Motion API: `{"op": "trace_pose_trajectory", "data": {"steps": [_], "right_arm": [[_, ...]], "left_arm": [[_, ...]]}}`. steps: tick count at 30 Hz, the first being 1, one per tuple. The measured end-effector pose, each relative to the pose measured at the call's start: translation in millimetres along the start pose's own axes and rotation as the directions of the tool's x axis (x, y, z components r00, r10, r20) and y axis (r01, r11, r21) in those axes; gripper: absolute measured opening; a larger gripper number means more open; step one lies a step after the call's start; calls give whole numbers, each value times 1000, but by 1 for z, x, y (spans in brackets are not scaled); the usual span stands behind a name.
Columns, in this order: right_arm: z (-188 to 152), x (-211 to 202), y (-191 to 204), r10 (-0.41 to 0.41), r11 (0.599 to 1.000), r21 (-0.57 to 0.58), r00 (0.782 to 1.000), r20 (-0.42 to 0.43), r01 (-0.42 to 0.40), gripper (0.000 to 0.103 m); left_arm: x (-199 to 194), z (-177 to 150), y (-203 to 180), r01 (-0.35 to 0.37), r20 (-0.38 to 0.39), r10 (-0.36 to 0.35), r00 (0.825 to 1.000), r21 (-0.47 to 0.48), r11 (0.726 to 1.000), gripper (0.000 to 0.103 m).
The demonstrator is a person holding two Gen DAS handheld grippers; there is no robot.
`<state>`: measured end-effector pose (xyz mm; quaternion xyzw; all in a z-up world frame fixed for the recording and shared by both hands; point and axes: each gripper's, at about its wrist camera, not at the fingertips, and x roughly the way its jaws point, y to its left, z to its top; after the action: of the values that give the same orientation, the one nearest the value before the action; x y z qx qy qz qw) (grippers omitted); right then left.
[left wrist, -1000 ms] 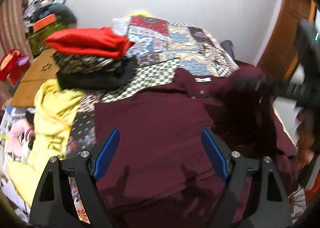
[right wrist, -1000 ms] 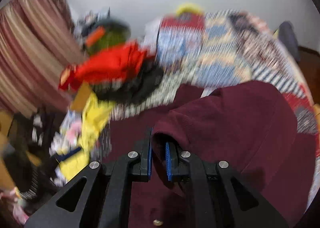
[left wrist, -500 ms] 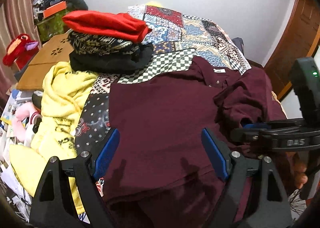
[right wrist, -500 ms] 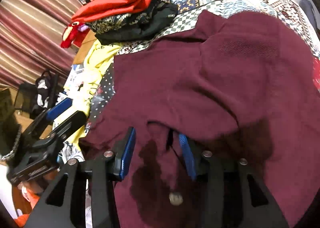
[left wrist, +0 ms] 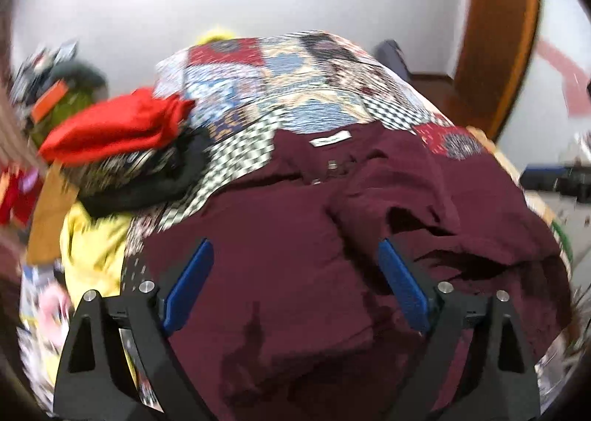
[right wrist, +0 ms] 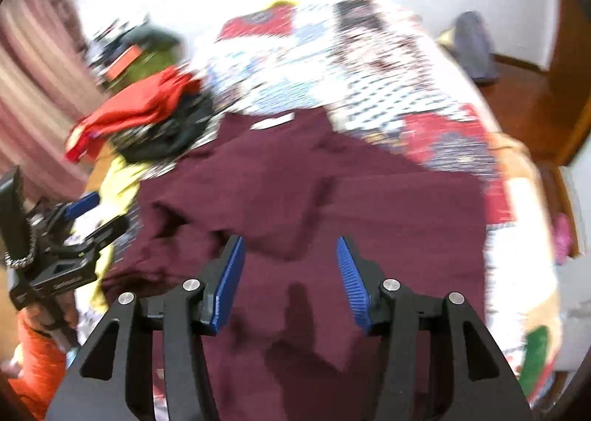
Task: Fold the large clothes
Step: 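Lay the folded side onto the shirt body and open the right gripper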
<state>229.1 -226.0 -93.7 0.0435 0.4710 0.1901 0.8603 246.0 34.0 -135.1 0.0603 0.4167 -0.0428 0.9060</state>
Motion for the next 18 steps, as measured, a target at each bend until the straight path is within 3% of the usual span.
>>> {"op": "trace_pose_trajectory", "data": {"steps": [3,6,11,14,16,18], "right_arm": [[-3,-9,-27,-100,994,37,995,24,99,51],[-10,-8,-50,-147,986,83,989,6,146,52],[-28,24,-73,-147,973,165,985,-95,161,52],[-42,41,-83,-130,968,197,981,-143,157,52],[-49,48,-87,-132,967,198,979,-155,161,52],[-56,50,-89,-138,968,187,979,-150,165,52]], "left_arm": [[18,12,-24,-40,-16,42,999,110,993,91],[41,18,-44,-51,-35,61,998,228,972,91],[79,16,-65,-100,-72,135,988,365,926,91],[91,19,-69,-95,-73,130,989,366,926,91],[90,24,-68,-88,-48,111,993,347,934,86],[86,30,-63,-67,-30,80,996,307,949,66]]}}
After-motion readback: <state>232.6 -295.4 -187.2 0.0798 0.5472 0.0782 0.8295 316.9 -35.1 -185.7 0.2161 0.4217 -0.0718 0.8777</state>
